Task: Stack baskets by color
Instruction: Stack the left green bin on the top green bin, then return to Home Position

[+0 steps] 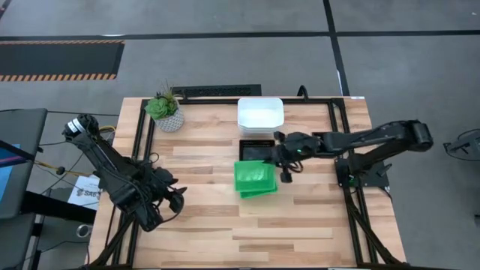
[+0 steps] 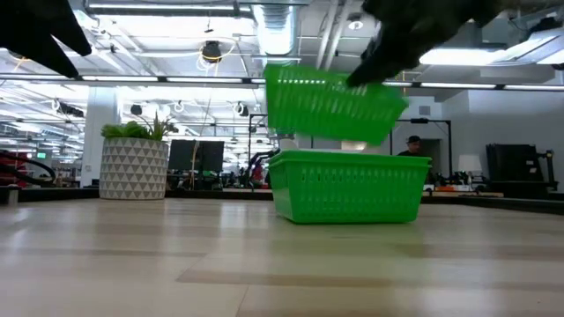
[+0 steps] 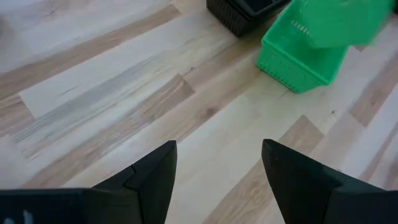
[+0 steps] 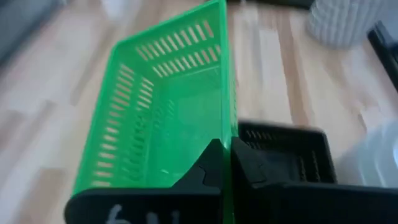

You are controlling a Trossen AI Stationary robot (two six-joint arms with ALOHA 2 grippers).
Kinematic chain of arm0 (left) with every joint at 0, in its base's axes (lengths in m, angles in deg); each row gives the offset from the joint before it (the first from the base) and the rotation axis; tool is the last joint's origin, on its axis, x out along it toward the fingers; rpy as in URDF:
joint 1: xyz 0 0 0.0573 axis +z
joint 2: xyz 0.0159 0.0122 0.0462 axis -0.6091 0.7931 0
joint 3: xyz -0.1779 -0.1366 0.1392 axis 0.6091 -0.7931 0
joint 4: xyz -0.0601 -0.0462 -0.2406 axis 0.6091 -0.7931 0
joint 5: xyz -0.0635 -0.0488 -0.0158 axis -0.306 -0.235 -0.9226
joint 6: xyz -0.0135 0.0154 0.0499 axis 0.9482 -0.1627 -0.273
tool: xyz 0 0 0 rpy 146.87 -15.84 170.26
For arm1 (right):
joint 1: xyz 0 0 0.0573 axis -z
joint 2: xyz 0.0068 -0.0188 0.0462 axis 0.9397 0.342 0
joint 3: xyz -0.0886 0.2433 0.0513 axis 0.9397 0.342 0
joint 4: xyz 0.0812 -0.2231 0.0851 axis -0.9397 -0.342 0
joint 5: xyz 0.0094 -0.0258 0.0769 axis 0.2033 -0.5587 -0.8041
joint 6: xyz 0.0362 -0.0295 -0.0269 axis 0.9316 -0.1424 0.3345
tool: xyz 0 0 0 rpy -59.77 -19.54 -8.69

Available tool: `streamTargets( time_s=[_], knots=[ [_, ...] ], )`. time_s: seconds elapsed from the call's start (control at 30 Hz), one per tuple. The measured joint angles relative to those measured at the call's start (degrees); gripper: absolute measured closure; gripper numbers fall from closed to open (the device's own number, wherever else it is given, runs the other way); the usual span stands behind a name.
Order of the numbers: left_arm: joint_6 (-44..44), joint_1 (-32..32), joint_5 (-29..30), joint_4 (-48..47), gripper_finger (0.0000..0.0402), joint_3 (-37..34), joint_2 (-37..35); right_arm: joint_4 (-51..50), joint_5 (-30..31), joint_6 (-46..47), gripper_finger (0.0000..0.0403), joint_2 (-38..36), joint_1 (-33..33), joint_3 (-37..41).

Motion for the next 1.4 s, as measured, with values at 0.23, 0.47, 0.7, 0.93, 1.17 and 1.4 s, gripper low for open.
streamTargets(
  time_s=[0.23,0.47,0.7,0.93,1.17,1.4],
  knots=[
    [0.06,0.25,-0.36,0.46,0.0178,0.00,0.00,-0.41,-1.29,-5.12,0.0389,6.80,2.26,-0.11],
    [0.07,0.27,-0.66,0.45,0.0178,0.00,0.02,-2.44,-4.47,-5.41,0.0387,8.60,1.48,-0.11],
    [-0.30,0.25,-0.06,0.41,0.0178,0.00,0.00,-3.65,-4.56,-0.02,0.0372,8.85,1.79,-0.11],
    [-1.04,0.27,1.38,0.22,0.0178,0.00,0.00,-7.37,-4.56,7.35,0.0326,12.85,1.42,-0.08],
    [-1.04,0.27,2.76,0.36,0.0178,0.00,0.02,-5.66,-3.99,8.90,0.0284,12.83,0.88,-0.08],
    [-1.68,1.90,8.07,1.90,0.0178,0.00,0.02,-6.39,-3.98,9.32,0.0219,6.16,1.12,-2.01]
  ],
)
